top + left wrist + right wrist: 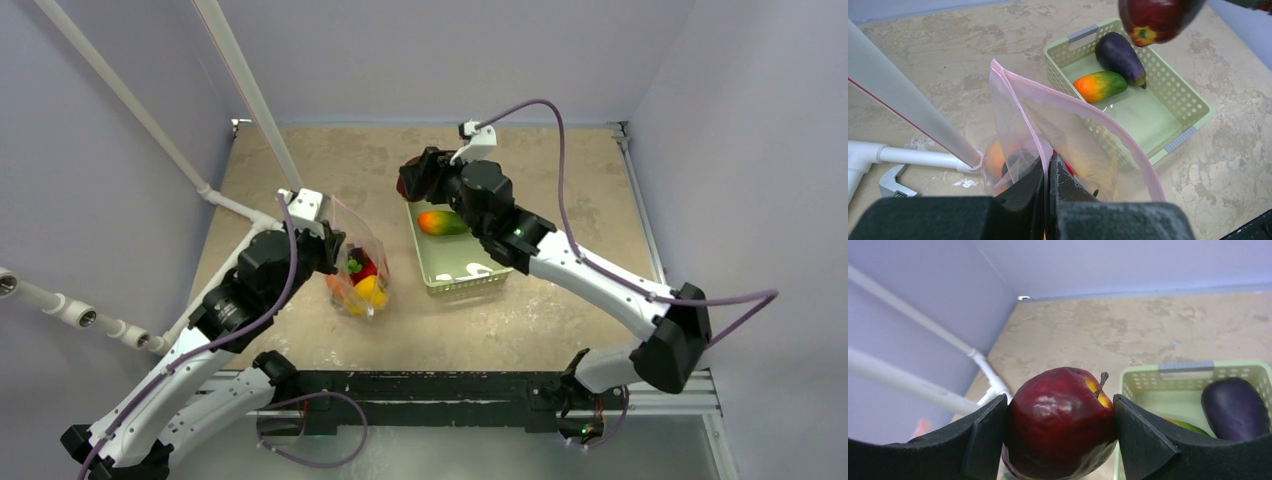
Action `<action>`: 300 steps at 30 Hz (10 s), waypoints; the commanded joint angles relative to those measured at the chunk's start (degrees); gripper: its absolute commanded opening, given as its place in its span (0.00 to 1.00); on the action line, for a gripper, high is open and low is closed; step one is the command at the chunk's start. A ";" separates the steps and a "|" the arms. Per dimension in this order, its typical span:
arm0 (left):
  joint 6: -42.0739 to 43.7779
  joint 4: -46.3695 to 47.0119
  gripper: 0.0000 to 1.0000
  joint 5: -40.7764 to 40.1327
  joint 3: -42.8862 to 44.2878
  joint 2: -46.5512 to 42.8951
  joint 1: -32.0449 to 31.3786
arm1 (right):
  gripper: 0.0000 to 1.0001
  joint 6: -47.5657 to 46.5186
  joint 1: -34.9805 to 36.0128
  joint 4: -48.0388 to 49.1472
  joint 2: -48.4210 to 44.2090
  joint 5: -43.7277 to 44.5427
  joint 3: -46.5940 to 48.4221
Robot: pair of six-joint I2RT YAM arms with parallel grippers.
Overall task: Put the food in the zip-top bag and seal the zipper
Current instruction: Place the fake fruit in the zipper food storage bag, then pick up the fake vegetable from the bin, then place the fake vegetable in the zipper food storage bag.
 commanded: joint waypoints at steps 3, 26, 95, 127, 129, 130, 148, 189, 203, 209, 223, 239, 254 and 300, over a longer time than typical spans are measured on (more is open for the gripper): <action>0.90 2.51 0.00 -0.07 0.12 -0.84 0.22 | 0.15 -10.05 2.61 10.73 -10.54 -7.39 -4.76; 1.47 4.95 0.00 3.13 -0.89 -5.00 0.26 | 0.16 -21.64 17.26 11.26 -9.76 -13.77 -4.55; 2.00 5.65 0.00 1.56 -1.46 -8.05 0.23 | 0.98 -3.79 2.66 -1.45 -5.58 6.95 -5.87; 1.91 6.55 0.00 -1.19 -1.78 -12.25 0.96 | 0.00 0.00 2.00 4.86 1.42 -10.08 -10.96; 1.86 5.55 0.00 -0.59 -1.13 -9.84 0.94 | 0.00 0.27 2.00 4.65 2.37 -10.64 -11.29; 1.91 5.30 0.00 -0.29 -0.94 -8.66 1.01 | 0.00 0.28 1.98 4.54 2.77 -10.35 -11.39; 1.47 4.25 0.00 1.46 -0.68 -1.99 1.18 | 0.44 -1.34 2.00 2.46 -3.91 -8.27 -7.08; 1.65 4.42 0.00 1.37 -0.71 -3.74 1.13 | 0.95 -3.54 -8.78 -14.08 21.23 18.79 4.03; 1.61 4.42 0.00 1.47 -0.75 -4.35 1.12 | 0.97 -5.76 -10.72 -15.30 31.64 22.59 12.05; 1.62 4.42 0.00 1.47 -0.75 -4.63 1.18 | 0.99 -6.93 -11.16 -15.19 35.08 22.31 13.99; 1.74 4.36 0.00 1.38 -0.74 -4.64 1.14 | 0.82 -7.38 -11.67 -14.68 38.12 22.45 15.78; 1.72 4.33 0.00 1.12 -0.76 -4.36 1.17 | 0.46 -6.58 -11.63 -15.10 25.23 19.54 13.12; 1.65 4.33 0.00 0.94 -0.79 -4.09 1.23 | 0.46 -10.45 -10.63 -4.57 3.31 -6.54 6.93; 1.65 4.29 0.00 0.85 -0.79 -4.88 1.23 | 0.42 5.82 5.37 40.20 -8.73 -41.12 -12.51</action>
